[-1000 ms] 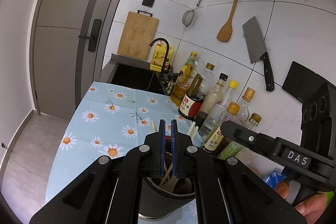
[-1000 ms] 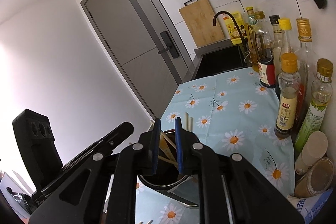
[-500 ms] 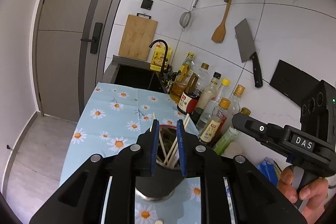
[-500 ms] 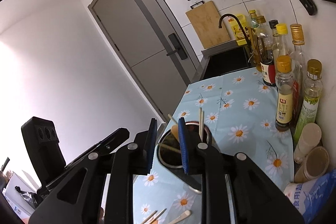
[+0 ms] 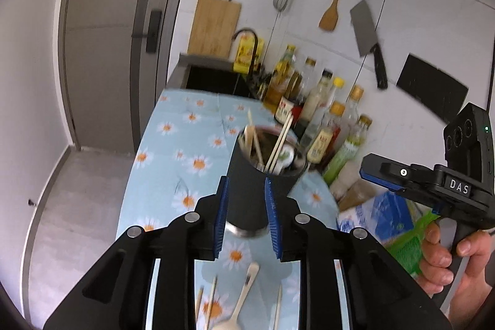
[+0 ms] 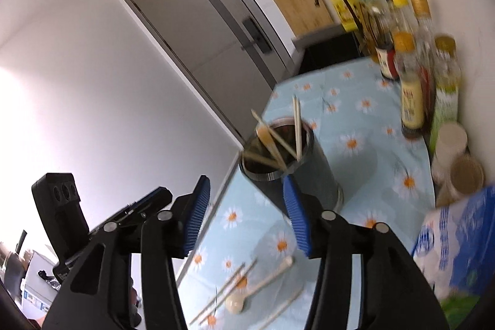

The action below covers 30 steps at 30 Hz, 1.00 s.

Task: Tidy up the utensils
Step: 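Move both tools back down over the remaining utensils on the table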

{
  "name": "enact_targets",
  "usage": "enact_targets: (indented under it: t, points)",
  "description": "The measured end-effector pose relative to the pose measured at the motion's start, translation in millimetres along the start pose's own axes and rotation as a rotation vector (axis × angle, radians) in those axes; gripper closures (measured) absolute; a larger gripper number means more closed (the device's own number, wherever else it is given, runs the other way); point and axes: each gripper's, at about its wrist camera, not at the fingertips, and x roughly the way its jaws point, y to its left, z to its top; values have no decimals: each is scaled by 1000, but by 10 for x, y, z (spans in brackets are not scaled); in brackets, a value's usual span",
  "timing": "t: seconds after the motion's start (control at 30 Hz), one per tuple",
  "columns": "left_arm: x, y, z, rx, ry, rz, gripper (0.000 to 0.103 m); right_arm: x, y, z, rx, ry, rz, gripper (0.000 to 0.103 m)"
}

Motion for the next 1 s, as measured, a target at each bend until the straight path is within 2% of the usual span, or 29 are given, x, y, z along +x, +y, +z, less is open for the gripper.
enact_targets:
  t: [0.07,0.3,0.57,0.87,1.0]
  points:
    - [13,69,-80,-5,46,50,80,29,-2,-92,19,34,-9,53]
    - [6,384,-342,-44,170,5,80,253,-41,-478,109,188,-59,53]
    - [69,594,-679,3,310,-52,80,519,-92,-977,215,350,-193,53]
    - [194,769,-1097,45,491,-104,80,771,-116,-1311,335,499,-319,53]
    - [206,933,-1210,22,527,-114,80,963,-116,-1464,382,607,-368,53]
